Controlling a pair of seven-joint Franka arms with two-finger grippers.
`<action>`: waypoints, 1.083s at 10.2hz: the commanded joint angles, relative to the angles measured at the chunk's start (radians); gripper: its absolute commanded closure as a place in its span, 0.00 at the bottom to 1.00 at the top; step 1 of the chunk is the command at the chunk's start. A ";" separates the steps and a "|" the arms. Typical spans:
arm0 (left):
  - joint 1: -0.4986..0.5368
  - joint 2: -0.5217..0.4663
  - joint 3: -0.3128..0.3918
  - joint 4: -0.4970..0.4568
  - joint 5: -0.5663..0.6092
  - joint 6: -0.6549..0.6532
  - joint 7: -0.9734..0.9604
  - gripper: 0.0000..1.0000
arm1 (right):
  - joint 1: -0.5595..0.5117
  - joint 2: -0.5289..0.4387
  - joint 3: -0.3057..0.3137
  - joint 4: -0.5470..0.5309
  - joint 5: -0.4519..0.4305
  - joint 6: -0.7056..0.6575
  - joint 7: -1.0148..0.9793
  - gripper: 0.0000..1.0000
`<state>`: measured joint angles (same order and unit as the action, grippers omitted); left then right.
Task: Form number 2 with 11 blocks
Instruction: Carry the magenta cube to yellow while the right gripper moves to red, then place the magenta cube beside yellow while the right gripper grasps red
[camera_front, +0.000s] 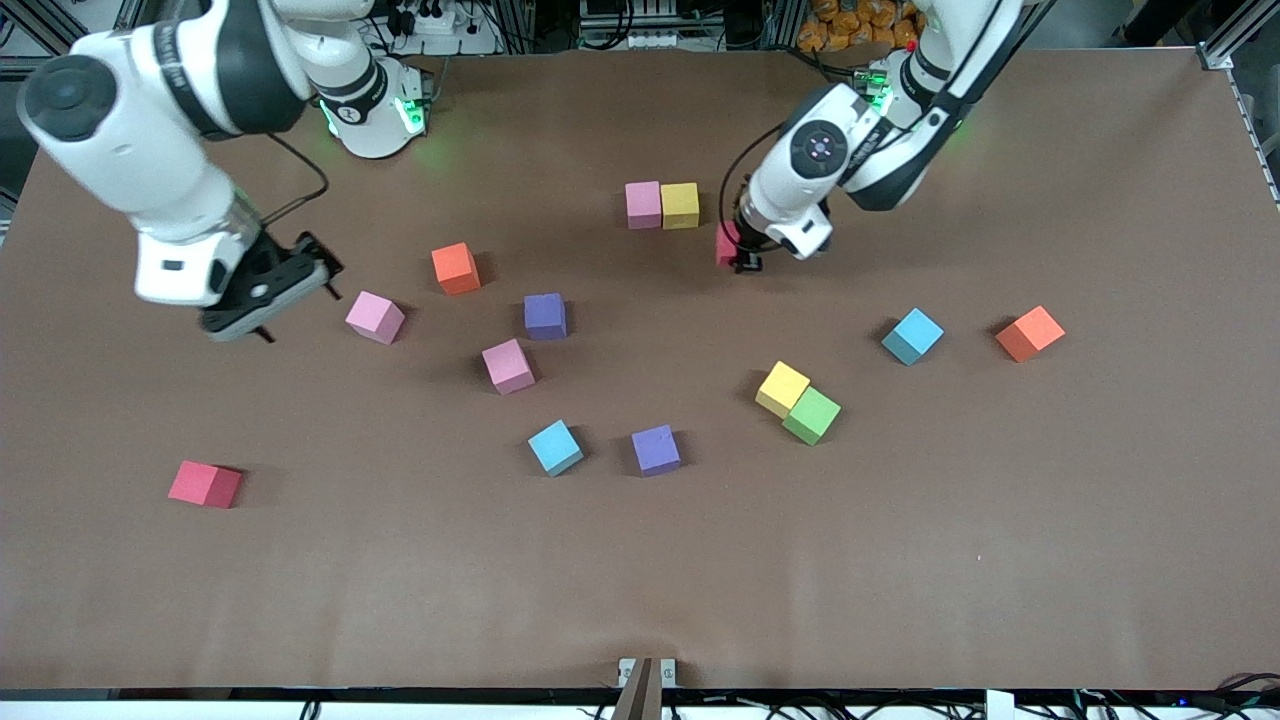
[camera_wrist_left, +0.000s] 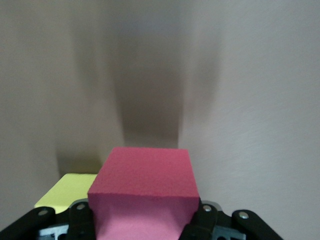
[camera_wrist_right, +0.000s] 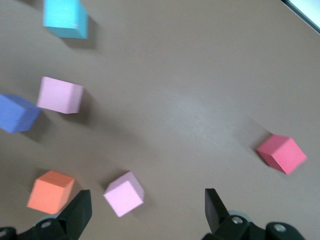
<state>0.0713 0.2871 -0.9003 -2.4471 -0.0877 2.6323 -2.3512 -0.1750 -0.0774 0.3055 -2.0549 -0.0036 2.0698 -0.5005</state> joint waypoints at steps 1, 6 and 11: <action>-0.066 0.050 0.004 -0.030 -0.024 0.080 -0.083 1.00 | -0.110 0.072 0.018 -0.001 -0.006 0.076 -0.045 0.00; -0.012 0.040 0.029 -0.061 -0.023 0.092 -0.092 1.00 | -0.210 0.280 0.018 0.130 -0.012 0.092 -0.345 0.00; -0.067 0.023 0.026 -0.141 -0.021 0.092 -0.238 1.00 | -0.271 0.352 0.020 0.137 -0.071 0.173 -0.504 0.00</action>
<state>0.0290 0.3438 -0.8679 -2.5515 -0.0879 2.7079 -2.5289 -0.4030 0.2196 0.3076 -1.9332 -0.0324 2.2054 -0.9746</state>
